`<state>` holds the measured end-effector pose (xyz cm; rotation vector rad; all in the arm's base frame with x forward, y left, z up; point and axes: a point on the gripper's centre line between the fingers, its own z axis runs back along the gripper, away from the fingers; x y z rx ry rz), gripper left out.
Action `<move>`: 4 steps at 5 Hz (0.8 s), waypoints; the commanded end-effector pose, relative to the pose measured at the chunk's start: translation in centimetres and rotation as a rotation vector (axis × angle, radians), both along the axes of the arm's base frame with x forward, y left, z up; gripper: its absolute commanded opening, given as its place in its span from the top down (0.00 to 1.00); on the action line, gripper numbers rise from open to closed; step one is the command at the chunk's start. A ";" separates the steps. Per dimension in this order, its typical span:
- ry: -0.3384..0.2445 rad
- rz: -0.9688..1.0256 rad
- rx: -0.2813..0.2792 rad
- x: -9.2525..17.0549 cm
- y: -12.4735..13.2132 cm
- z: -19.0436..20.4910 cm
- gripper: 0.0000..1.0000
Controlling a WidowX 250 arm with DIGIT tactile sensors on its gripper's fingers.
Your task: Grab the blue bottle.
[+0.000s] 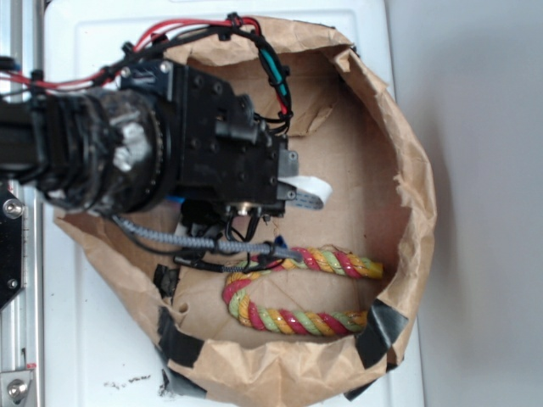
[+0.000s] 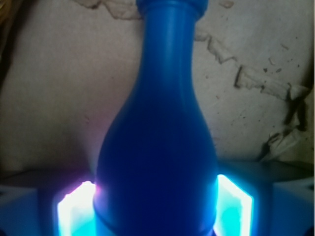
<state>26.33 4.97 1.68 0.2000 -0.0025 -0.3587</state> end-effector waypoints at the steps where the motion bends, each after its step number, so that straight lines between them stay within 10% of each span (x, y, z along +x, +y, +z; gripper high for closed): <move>1: -0.113 0.063 -0.006 0.0 -0.1 3.5 1.00; 4: -0.103 0.278 -0.056 1.3 -2.4 16.0 1.00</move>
